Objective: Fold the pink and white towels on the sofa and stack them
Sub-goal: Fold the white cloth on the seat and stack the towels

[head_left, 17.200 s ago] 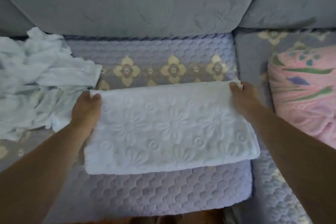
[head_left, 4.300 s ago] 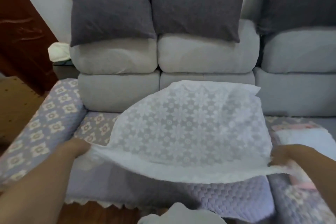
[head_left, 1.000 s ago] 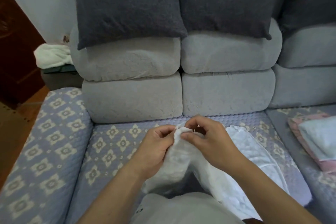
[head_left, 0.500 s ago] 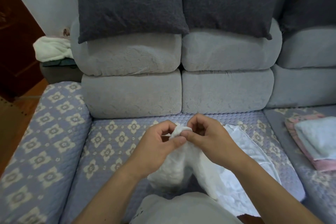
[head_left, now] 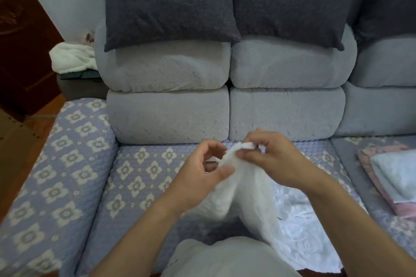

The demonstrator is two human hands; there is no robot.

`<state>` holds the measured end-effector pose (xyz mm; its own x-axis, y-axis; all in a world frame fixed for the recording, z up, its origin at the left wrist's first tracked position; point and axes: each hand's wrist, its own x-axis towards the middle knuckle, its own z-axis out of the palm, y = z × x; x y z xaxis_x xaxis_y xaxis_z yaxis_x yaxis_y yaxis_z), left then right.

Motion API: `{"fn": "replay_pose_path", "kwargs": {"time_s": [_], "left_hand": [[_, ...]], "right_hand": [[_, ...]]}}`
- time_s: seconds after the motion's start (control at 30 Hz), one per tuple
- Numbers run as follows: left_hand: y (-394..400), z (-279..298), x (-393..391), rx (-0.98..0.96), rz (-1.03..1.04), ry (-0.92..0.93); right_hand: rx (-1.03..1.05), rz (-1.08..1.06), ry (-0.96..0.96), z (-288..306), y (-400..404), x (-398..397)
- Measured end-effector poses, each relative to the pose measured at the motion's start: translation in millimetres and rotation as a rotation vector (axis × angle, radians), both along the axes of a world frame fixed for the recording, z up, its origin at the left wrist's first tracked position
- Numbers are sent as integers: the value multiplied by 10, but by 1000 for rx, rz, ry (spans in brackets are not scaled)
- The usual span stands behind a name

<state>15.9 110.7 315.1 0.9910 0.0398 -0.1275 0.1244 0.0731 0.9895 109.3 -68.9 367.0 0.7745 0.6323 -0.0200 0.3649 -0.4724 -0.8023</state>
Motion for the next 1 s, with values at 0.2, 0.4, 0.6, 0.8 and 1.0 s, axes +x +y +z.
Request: {"fn": "replay_pose_path", "kwargs": {"time_s": [0.2,0.4,0.6,0.8,1.0], "left_hand": [[295,-931,-52,638,-234,341],[437,-1412,-326,692,48,350],[523,-1550,-597,1048,-16,54],[376,-1568,-709,997,-225,16],[298,-1547,-801,1011,-251,-2]], "right_hand": [[249,-363,-111,167,-220,308],[288,-792,-48,-100,-434,720],[228,-981,73,-514,-700,972],[247,-1038,123,-662,-720,1038],[224,-1045,134,-706,-752,1058]]}}
